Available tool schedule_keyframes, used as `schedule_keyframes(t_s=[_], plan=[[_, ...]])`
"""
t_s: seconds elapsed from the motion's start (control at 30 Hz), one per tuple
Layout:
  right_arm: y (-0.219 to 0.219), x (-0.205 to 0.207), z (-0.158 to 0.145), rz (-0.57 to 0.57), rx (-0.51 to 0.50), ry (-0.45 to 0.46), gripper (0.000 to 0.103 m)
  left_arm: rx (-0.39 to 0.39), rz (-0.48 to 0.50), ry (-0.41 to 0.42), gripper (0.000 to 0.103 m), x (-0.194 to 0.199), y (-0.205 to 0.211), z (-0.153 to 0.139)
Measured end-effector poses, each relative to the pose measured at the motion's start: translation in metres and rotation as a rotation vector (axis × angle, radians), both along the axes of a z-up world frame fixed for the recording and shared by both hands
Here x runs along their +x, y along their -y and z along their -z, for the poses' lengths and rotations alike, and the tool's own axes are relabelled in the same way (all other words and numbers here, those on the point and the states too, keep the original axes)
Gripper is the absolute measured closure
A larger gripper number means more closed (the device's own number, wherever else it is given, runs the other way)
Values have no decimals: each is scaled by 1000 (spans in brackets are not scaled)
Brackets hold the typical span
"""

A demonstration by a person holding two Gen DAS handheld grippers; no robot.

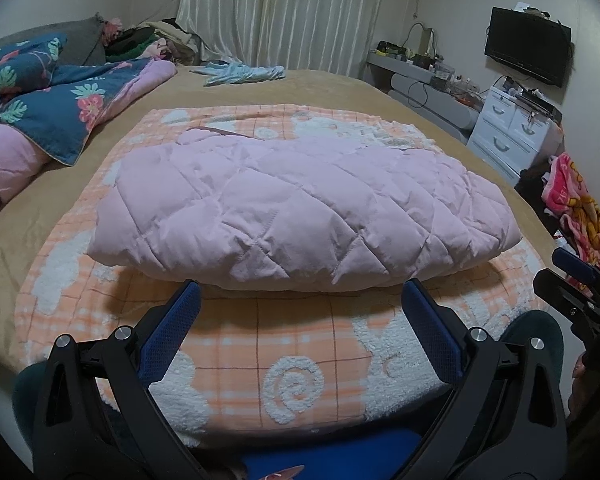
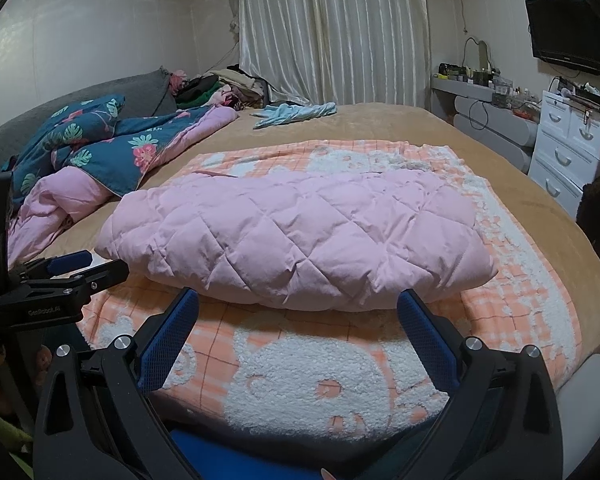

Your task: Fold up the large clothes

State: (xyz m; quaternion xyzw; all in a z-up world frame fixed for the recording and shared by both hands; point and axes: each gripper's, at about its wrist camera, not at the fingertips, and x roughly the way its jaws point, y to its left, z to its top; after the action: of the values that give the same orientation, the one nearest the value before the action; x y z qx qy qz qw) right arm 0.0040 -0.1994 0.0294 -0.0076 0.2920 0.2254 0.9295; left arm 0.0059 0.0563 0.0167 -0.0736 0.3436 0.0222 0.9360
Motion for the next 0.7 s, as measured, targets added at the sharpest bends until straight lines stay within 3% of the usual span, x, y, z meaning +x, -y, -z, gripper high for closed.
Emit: schedule_keyframes(t_s=[0.7], plan=[[0,-1,0,1,-2,2,4,11,-6,4,9,-2,0,-4]])
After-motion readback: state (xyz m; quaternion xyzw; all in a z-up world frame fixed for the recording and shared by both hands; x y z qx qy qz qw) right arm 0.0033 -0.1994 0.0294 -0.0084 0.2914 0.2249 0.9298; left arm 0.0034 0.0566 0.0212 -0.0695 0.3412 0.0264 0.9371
